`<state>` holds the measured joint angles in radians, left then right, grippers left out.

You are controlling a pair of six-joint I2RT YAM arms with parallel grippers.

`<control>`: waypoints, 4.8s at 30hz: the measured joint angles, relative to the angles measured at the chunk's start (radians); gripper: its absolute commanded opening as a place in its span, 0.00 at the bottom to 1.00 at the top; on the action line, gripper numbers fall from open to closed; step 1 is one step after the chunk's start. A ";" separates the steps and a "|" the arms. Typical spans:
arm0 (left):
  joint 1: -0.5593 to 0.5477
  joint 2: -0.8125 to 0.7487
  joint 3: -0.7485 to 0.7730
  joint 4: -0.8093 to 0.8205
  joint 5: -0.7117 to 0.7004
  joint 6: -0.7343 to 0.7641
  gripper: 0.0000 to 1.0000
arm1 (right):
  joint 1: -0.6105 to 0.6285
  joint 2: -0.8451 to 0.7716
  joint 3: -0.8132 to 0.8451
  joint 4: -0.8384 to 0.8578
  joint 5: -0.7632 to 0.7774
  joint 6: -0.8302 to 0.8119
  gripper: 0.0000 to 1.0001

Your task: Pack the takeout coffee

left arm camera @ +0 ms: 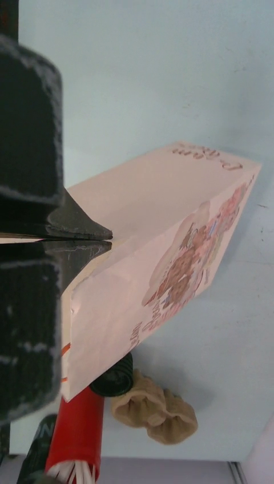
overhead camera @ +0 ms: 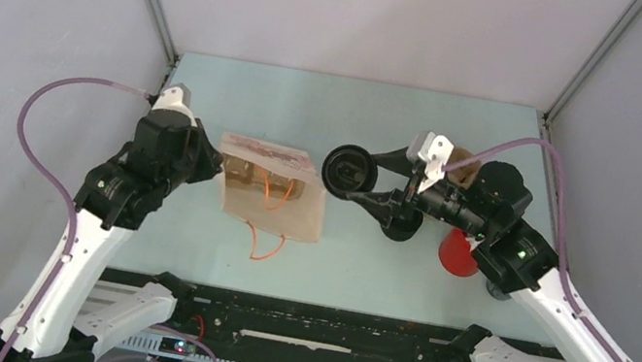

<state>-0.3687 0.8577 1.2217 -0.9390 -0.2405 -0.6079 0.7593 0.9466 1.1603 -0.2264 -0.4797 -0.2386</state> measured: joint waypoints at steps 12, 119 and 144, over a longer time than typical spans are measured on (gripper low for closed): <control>0.011 -0.015 -0.045 -0.079 -0.006 -0.020 0.00 | -0.021 0.243 -0.389 0.503 0.162 0.296 0.26; 0.012 -0.219 -0.194 -0.013 -0.122 0.041 0.00 | 0.032 1.116 0.739 -0.856 0.505 0.311 0.79; 0.012 -0.246 -0.312 0.161 0.146 0.177 0.00 | 0.047 0.316 0.179 -0.509 0.531 0.180 0.22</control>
<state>-0.3569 0.6113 0.9096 -0.7776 -0.0948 -0.4313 0.8066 1.2625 1.3392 -0.7353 0.0517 -0.0582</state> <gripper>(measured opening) 0.003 0.753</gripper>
